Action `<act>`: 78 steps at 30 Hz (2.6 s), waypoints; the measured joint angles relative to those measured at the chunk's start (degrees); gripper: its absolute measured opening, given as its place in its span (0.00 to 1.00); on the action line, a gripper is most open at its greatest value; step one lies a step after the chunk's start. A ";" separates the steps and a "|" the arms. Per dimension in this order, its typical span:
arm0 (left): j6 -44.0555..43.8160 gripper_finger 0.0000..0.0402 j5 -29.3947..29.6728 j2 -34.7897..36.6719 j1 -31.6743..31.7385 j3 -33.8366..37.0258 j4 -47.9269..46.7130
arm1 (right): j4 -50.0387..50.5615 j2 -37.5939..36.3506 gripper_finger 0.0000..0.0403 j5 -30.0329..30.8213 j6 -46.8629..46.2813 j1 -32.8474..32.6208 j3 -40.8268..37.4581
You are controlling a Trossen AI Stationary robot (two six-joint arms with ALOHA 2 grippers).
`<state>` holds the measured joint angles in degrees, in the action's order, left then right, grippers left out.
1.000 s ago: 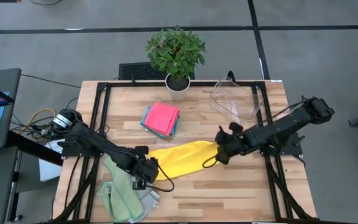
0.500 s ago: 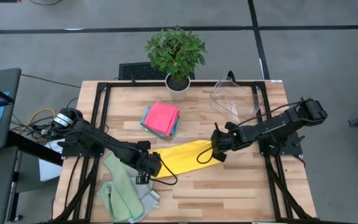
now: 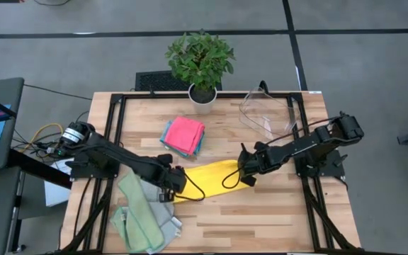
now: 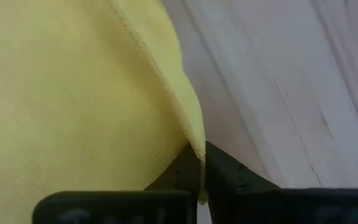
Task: Fold microfiber towels
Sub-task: Fold the yellow microfiber towel
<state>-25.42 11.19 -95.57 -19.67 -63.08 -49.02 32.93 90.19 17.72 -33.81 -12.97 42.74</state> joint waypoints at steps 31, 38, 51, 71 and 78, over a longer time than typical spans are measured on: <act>-12.69 0.60 -3.67 2.53 0.81 -2.81 -9.77 | -4.22 -20.93 0.56 1.06 -4.23 -1.93 0.04; -30.18 0.60 4.19 9.06 -6.00 -3.18 -0.36 | -10.87 -13.94 0.51 8.79 -5.34 -9.83 0.04; -57.16 0.58 20.87 -0.57 -19.01 -3.18 12.60 | -16.81 -4.61 0.44 15.66 -22.53 -18.05 -8.57; -87.26 0.57 19.64 -4.94 -24.47 -3.16 1.32 | -26.35 -4.65 0.38 15.99 -27.66 -17.77 -17.11; -85.63 0.57 19.66 -6.26 -24.15 -3.15 6.44 | -27.95 -4.63 0.38 15.43 -27.71 -17.75 -17.14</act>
<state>-111.04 30.85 -101.83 -43.82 -66.23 -42.58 4.98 85.56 33.15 -61.52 -30.72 25.61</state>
